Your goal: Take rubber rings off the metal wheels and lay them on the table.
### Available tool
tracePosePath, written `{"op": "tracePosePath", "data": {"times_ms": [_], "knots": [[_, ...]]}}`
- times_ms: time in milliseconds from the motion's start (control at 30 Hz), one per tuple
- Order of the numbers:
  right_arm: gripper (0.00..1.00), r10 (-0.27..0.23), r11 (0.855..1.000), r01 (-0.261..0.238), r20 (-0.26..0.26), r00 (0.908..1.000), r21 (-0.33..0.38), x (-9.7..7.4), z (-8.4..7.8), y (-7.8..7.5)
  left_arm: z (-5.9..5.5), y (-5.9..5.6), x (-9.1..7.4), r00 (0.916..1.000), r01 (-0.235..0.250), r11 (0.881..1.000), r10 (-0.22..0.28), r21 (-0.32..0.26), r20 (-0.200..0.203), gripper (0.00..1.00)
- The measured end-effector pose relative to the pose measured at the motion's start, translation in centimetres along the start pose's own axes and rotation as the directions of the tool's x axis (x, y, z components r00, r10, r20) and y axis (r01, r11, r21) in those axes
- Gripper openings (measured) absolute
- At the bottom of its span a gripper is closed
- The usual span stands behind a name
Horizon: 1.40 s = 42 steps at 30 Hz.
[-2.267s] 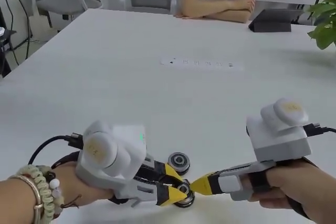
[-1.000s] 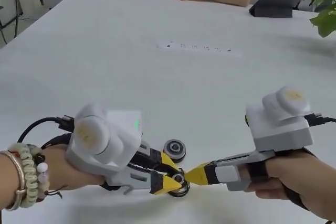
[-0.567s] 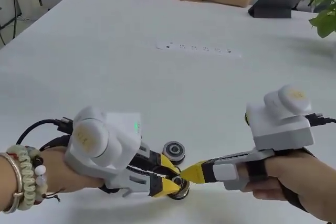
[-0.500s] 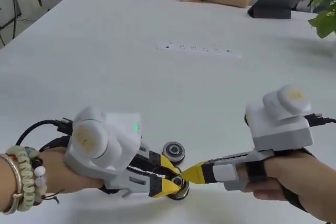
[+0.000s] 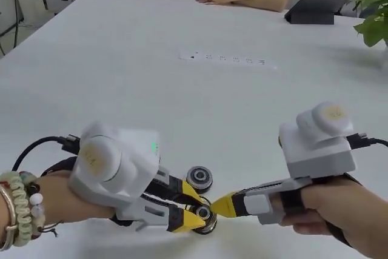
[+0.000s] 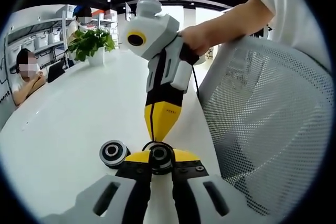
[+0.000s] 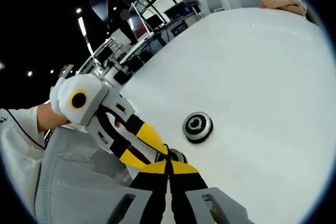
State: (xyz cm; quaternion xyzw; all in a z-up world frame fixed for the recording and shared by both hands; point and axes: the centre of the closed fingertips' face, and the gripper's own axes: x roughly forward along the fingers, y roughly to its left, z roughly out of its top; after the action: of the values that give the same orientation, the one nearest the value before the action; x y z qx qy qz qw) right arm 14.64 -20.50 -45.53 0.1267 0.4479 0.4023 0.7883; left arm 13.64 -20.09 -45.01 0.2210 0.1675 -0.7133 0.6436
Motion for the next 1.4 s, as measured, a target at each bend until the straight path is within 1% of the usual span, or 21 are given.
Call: {"op": "tracePosePath", "data": {"times_ms": [67, 133, 200, 233, 300, 400, 467, 533, 633, 700, 733, 767, 800, 833, 867, 933, 1000, 1067, 1167, 1233, 1400], "knots": [[0.00, -0.003, 1.000, 0.003, 0.000, 1.0000, -0.002, 0.0, 0.0, -0.1, 0.5, 0.0, -0.5, 0.9998, -0.002, 1.000, 0.002, 0.005, 0.017, 0.11], [0.00, -0.005, 1.000, 0.005, 0.004, 1.0000, -0.002, -0.1, 0.1, -0.1, 1.1, 0.1, -1.2, 0.9990, -0.004, 1.000, 0.004, -0.011, 0.044, 0.16], [0.00, -0.005, 1.000, 0.005, 0.010, 0.9999, -0.003, -0.2, 0.3, 0.0, 1.6, 0.5, -2.0, 0.9978, -0.022, 1.000, 0.023, -0.011, 0.063, 0.21], [0.00, -0.007, 1.000, 0.007, 0.012, 0.9999, -0.006, -0.3, 0.3, -0.1, 1.8, 0.8, -2.5, 0.9963, -0.040, 0.999, 0.041, -0.014, 0.076, 0.22], [0.00, -0.021, 1.000, 0.022, 0.010, 0.9997, -0.018, -0.3, 0.3, -0.3, 2.2, 1.2, -3.3, 0.9927, -0.067, 0.997, 0.070, -0.040, 0.098, 0.27], [0.00, -0.025, 0.999, 0.025, 0.009, 0.9997, -0.024, -0.4, 0.3, -0.3, 2.2, 1.2, -4.2, 0.9912, -0.092, 0.996, 0.092, -0.014, 0.095, 0.38], [0.00, -0.022, 1.000, 0.023, 0.016, 0.9996, -0.021, -0.5, 0.4, -0.3, 2.4, 1.2, -4.9, 0.9888, -0.109, 0.994, 0.109, -0.008, 0.101, 0.42], [0.00, -0.028, 0.999, 0.029, 0.024, 0.9993, -0.025, -0.6, 0.6, -0.3, 2.5, 1.2, -5.6, 0.9863, -0.125, 0.992, 0.126, -0.018, 0.106, 0.46], [0.00, -0.037, 0.999, 0.038, 0.031, 0.9988, -0.035, -0.8, 0.8, -0.4, 2.5, 1.5, -6.6, 0.9824, -0.152, 0.988, 0.152, -0.011, 0.108, 0.55], [0.00, -0.037, 0.999, 0.038, 0.035, 0.9987, -0.038, -0.9, 0.9, -0.3, 2.4, 1.7, -7.7, 0.9796, -0.167, 0.985, 0.170, -0.036, 0.108, 0.61], [0.00, -0.037, 0.999, 0.038, 0.038, 0.9986, -0.037, -0.9, 1.0, -0.3, 2.4, 1.8, -8.3, 0.9765, -0.182, 0.983, 0.185, -0.040, 0.110, 0.65], [0.00, -0.036, 0.999, 0.038, 0.041, 0.9985, -0.037, -0.9, 1.1, -0.3, 2.4, 1.9, -8.6, 0.9746, -0.191, 0.981, 0.194, -0.039, 0.112, 0.68], [0.00, -0.036, 0.998, 0.038, 0.045, 0.9984, -0.040, -1.0, 1.2, -0.2, 2.4, 2.1, -9.2, 0.9704, -0.210, 0.977, 0.213, -0.039, 0.114, 0.70], [0.00, -0.036, 0.998, 0.038, 0.047, 0.9982, -0.041, -1.0, 1.3, -0.2, 2.4, 2.3, -9.7, 0.9665, -0.226, 0.973, 0.229, -0.043, 0.116, 0.71], [0.00, -0.034, 0.998, 0.037, 0.051, 0.9981, -0.043, -1.1, 1.4, 0.0, 2.4, 2.6, -10.4, 0.9602, -0.246, 0.968, 0.251, -0.056, 0.121, 0.71], [0.00, -0.032, 0.998, 0.035, 0.055, 0.9979, -0.044, -1.2, 1.5, 0.1, 2.4, 2.6, -11.0, 0.9552, -0.256, 0.964, 0.264, -0.070, 0.134, 0.72], [0.00, -0.032, 0.998, 0.035, 0.063, 0.9975, -0.049, -1.2, 1.7, 0.4, 2.3, 2.8, -12.3, 0.9443, -0.285, 0.954, 0.296, -0.092, 0.145, 0.75], [0.00, -0.030, 0.998, 0.034, 0.070, 0.9971, -0.052, -1.3, 1.9, 0.7, 2.3, 3.0, -13.3, 0.9309, -0.315, 0.943, 0.330, -0.111, 0.157, 0.78], [0.00, -0.033, 0.997, 0.038, 0.074, 0.9967, -0.072, -1.4, 2.2, 1.2, 2.0, 2.9, -14.3, 0.9219, -0.330, 0.932, 0.352, -0.148, 0.162, 0.85], [0.00, -0.032, 0.996, 0.039, 0.083, 0.9961, -0.085, -1.6, 2.5, 1.5, 1.6, 2.7, -14.9, 0.9157, -0.349, 0.924, 0.372, -0.155, 0.153, 0.91], [0.00, -0.014, 0.996, 0.024, 0.111, 0.9937, -0.085, -1.7, 3.2, 2.1, 0.7, 2.0, -15.5, 0.9128, -0.369, 0.915, 0.390, -0.165, 0.123, 0.97]]}}
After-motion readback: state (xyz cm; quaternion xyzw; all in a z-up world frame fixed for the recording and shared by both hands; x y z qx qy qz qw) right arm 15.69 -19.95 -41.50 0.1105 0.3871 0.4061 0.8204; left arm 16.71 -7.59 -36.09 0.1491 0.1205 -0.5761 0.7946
